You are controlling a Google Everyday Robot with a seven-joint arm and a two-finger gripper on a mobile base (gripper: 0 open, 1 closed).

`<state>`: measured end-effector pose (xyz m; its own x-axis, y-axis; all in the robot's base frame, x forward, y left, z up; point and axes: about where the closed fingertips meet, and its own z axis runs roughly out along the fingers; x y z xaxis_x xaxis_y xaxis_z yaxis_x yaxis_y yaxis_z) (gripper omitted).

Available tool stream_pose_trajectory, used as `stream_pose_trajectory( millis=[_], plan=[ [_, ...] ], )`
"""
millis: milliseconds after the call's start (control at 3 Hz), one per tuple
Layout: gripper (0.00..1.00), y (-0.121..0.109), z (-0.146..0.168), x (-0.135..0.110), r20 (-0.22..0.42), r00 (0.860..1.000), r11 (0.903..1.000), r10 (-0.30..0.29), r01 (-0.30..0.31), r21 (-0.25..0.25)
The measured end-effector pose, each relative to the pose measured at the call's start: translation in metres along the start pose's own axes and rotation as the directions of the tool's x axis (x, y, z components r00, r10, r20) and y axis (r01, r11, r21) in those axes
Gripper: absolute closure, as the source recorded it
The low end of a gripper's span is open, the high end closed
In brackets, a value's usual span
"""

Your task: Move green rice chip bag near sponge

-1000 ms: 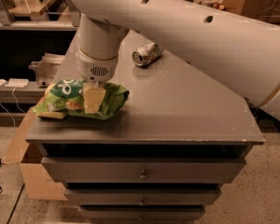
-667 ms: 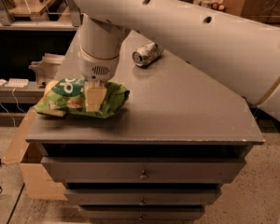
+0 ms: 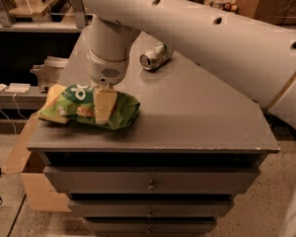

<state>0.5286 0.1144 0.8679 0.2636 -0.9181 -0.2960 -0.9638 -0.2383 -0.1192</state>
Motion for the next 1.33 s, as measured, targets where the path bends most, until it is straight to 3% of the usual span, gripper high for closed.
stream_pose_trajectory(
  millis=[333,1333],
  plan=[
    [0.0,-0.003,-0.003,0.004,-0.002,1.0,1.0,0.003,-0.003,0.008],
    [0.0,-0.009,-0.026,0.025,0.015,1.0,0.9986,0.027,-0.027,0.045]
  ],
)
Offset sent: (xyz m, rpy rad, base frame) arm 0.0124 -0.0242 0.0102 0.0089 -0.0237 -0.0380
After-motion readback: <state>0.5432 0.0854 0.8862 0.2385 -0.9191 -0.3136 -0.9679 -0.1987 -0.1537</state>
